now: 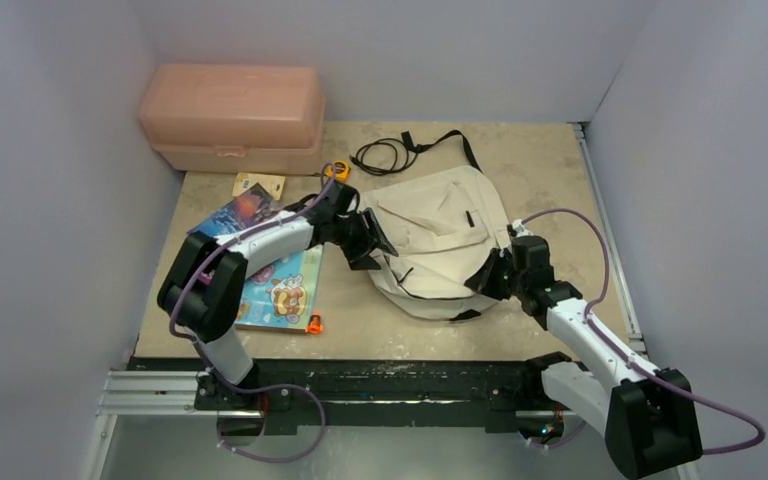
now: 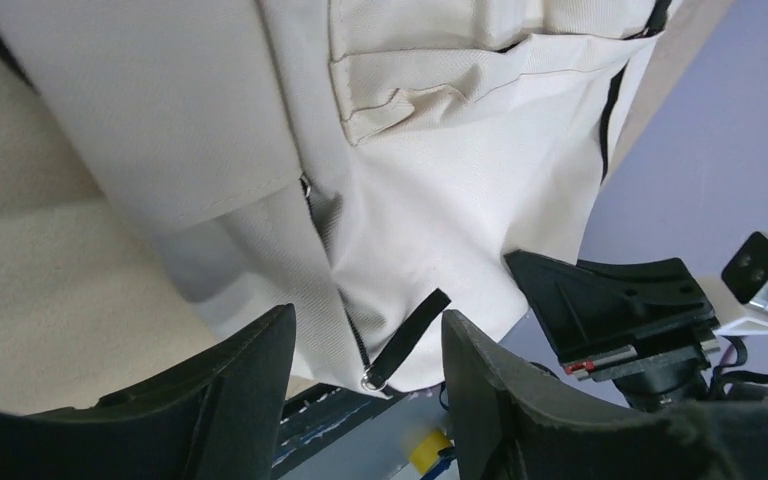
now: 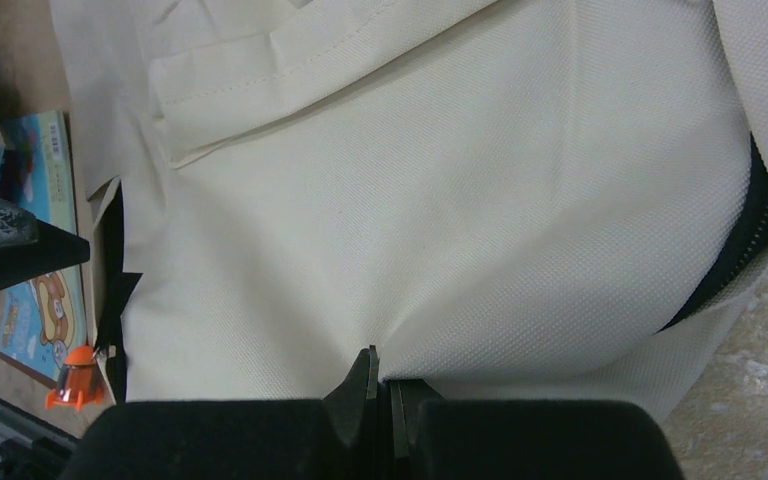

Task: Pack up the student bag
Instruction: Unzip the student bag at the center of the board.

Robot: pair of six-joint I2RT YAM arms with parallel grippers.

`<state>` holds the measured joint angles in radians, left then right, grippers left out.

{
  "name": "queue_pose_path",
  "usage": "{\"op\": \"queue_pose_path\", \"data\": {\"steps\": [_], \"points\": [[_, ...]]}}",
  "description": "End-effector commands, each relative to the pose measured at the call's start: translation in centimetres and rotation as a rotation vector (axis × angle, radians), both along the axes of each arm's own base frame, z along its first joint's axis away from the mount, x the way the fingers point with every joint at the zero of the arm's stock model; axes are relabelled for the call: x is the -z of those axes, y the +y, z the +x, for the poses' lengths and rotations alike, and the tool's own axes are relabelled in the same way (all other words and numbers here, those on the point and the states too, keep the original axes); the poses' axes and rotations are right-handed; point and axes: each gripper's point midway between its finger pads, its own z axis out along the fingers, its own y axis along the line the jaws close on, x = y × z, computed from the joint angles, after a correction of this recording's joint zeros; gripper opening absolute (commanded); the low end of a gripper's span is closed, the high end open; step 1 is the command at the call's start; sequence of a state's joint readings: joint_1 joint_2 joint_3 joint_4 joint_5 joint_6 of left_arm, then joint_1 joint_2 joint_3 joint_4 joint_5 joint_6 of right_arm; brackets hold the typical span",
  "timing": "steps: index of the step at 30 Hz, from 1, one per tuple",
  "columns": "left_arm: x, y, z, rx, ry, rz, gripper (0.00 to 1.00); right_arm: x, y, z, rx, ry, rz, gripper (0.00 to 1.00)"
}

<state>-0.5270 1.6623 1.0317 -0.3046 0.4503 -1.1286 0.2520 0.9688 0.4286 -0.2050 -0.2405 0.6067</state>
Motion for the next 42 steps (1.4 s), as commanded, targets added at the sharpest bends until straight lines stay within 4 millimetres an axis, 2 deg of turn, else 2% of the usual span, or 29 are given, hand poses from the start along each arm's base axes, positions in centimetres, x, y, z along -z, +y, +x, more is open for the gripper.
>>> {"op": "queue_pose_path", "data": {"steps": [1,5,9,13,18,20,22,26,30,32,34,35,39,42], "points": [[0.1,-1.0,-0.5,0.106,0.021,0.094,0.53,-1.3,0.6,0.6,-0.008,-0.031,0.017,0.00],[2.2,-0.8,-1.2,0.117,0.068,0.104,0.41,-1.6,0.7,0.6,0.001,-0.031,0.015,0.00],[3.3,-1.1,-1.5,0.156,0.091,0.100,0.28,-1.9,0.9,0.7,-0.003,-0.029,0.013,0.00],[4.2,-1.4,-2.1,0.175,0.124,0.083,0.25,-2.3,1.1,0.8,-0.010,-0.030,-0.006,0.00],[4.6,-1.6,-1.9,0.192,0.103,0.105,0.23,-2.0,1.3,1.0,-0.031,-0.018,-0.041,0.00],[4.7,-1.8,-1.8,0.207,0.106,0.100,0.15,-2.0,1.5,0.9,-0.044,-0.012,-0.052,0.00],[4.9,-2.0,-1.9,0.220,0.115,0.091,0.00,-2.3,1.7,1.0,-0.056,-0.028,-0.073,0.00],[4.4,-2.4,-1.7,0.234,0.092,0.068,0.00,-3.5,1.0,1.4,-0.063,-0.047,-0.165,0.21],[3.7,-2.8,-1.7,0.238,0.079,0.029,0.00,-6.7,0.8,2.4,-0.067,-0.107,-0.263,0.44],[3.3,-3.2,-1.8,0.242,0.081,0.000,0.00,-8.4,1.1,2.9,-0.061,-0.145,-0.294,0.51],[3.0,-3.3,-1.8,0.242,0.079,-0.011,0.00,-9.6,1.6,3.2,-0.060,-0.163,-0.323,0.70],[3.0,-3.3,-1.8,0.241,0.079,-0.012,0.00,-10.2,1.8,3.5,-0.058,-0.171,-0.338,0.76],[3.1,-3.6,-2.0,0.241,0.097,-0.035,0.00,-9.9,1.2,3.9,-0.029,-0.136,-0.421,0.78],[2.8,-3.8,-2.1,0.240,0.101,-0.056,0.00,-9.6,2.0,3.3,-0.035,-0.103,-0.372,0.78]]}}
